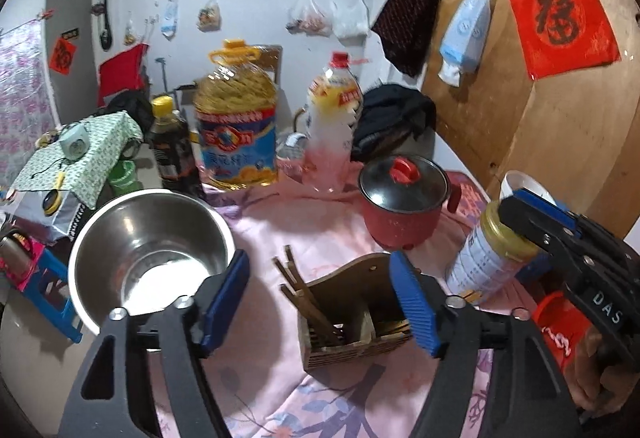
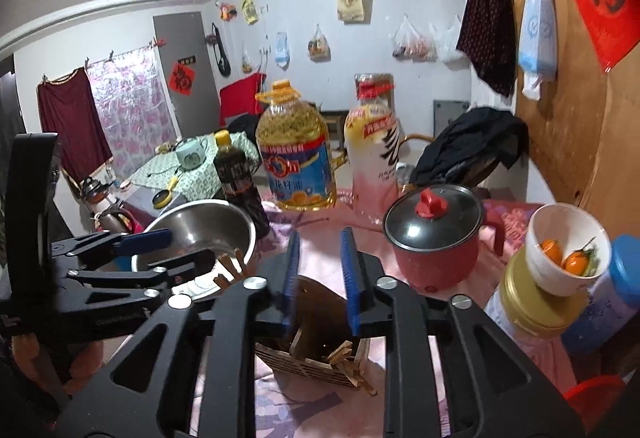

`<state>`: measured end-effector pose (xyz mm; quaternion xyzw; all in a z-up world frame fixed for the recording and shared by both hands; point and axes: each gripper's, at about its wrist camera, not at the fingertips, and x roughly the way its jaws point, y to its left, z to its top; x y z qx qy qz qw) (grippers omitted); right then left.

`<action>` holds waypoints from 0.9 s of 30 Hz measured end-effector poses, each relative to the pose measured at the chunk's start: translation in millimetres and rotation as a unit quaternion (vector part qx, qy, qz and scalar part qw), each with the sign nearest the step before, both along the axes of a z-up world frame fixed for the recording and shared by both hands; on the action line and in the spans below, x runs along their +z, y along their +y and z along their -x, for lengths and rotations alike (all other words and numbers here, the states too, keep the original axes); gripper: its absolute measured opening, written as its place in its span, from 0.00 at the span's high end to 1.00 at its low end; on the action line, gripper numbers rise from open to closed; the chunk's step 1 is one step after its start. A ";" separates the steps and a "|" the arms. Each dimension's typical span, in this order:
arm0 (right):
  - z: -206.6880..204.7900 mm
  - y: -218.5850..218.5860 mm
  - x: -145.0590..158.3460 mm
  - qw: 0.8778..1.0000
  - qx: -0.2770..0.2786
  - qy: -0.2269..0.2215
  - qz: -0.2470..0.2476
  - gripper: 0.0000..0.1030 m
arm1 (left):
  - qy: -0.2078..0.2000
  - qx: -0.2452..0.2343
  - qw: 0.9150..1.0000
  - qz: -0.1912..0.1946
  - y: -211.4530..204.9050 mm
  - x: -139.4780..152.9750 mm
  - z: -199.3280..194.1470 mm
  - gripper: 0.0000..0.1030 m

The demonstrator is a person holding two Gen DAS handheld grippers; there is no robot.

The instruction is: Organize utensils

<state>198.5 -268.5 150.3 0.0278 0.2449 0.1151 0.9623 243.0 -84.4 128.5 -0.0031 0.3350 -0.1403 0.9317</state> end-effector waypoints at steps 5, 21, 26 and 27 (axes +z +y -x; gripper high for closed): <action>34.8 5.9 10.3 1.000 -0.015 -0.023 -0.002 0.51 | -0.022 0.019 1.000 -0.005 16.7 14.1 31.8 0.15; 136.9 42.9 -33.5 0.991 -0.114 -0.040 -0.049 0.06 | 0.006 0.079 0.997 -0.025 80.5 -33.9 95.2 0.06; 167.7 52.4 -89.8 0.982 -0.189 0.017 0.001 0.06 | 0.060 0.077 0.993 -0.060 85.4 -88.9 113.9 0.06; 173.9 54.9 -97.2 0.980 -0.196 0.023 0.014 0.06 | 0.079 0.073 0.992 -0.059 84.8 -101.6 120.5 0.06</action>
